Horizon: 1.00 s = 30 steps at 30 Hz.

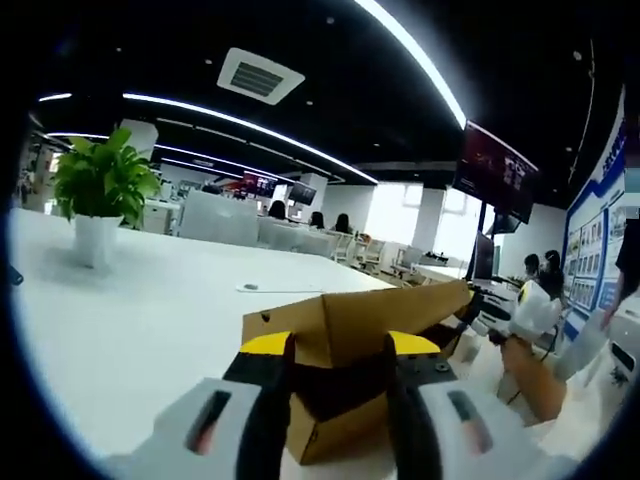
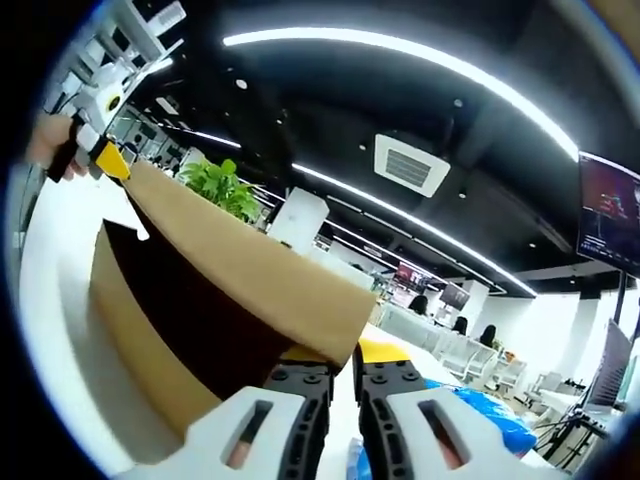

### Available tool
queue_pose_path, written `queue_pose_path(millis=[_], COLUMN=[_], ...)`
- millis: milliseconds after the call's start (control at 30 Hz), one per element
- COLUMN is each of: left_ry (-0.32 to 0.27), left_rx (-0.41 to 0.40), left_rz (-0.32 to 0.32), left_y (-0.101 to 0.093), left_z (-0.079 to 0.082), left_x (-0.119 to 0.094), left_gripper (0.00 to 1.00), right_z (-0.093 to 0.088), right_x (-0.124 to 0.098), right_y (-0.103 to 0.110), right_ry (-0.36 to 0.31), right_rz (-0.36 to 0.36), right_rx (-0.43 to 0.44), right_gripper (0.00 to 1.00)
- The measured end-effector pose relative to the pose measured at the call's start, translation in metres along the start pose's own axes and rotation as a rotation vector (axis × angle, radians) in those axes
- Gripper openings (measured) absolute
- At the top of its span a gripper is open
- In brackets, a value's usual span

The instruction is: Operate the shoe box by opening the lid, removing the specified soft item, and placing it in the target area until the item is outside and the box remains undamaged.

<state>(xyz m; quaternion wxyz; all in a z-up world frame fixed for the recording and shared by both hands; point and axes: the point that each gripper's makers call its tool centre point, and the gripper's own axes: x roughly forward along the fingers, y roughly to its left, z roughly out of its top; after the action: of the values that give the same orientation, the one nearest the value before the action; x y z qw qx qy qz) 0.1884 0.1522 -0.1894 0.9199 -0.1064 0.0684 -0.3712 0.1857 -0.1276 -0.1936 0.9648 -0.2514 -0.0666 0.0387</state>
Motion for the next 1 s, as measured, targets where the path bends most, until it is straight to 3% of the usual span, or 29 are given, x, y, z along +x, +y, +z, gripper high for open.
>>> queue_pose_path(millis=[167,300,433,700,733,800,1000], left_ry=[0.000,0.010,0.010,0.021,0.014,0.007,-0.009], left_rx=[-0.007,-0.001,-0.016,-0.023,-0.023,-0.022,-0.034], left_rz=[0.005,0.015,0.016,0.022,0.024,0.028,0.024], left_y=[0.002,0.004,0.003,0.004,0.005,0.005,0.006], left_z=[-0.001,-0.004,-0.005,-0.006,-0.005,-0.004,-0.004], left_x=[0.001,0.002,0.003,0.003,0.003,0.003,0.002], left_gripper=[0.36,0.36,0.36,0.36,0.36,0.36,0.36], right_z=[-0.002,-0.005,-0.003,-0.002,0.000,0.008,0.015], right_x=[0.001,0.000,-0.001,-0.005,-0.008,-0.012,-0.016], right_y=[0.003,0.010,0.020,0.037,0.047,0.049,0.043], right_ry=[0.005,0.031,0.020,0.019,0.022,0.008,-0.010], right_rz=[0.045,0.143,0.225,0.326,0.400,0.434,0.462], right_rx=[-0.010,0.009,0.129,0.128,0.162,0.254,0.391], right_gripper=[0.09,0.13,0.30,0.56,0.64,0.71,0.71])
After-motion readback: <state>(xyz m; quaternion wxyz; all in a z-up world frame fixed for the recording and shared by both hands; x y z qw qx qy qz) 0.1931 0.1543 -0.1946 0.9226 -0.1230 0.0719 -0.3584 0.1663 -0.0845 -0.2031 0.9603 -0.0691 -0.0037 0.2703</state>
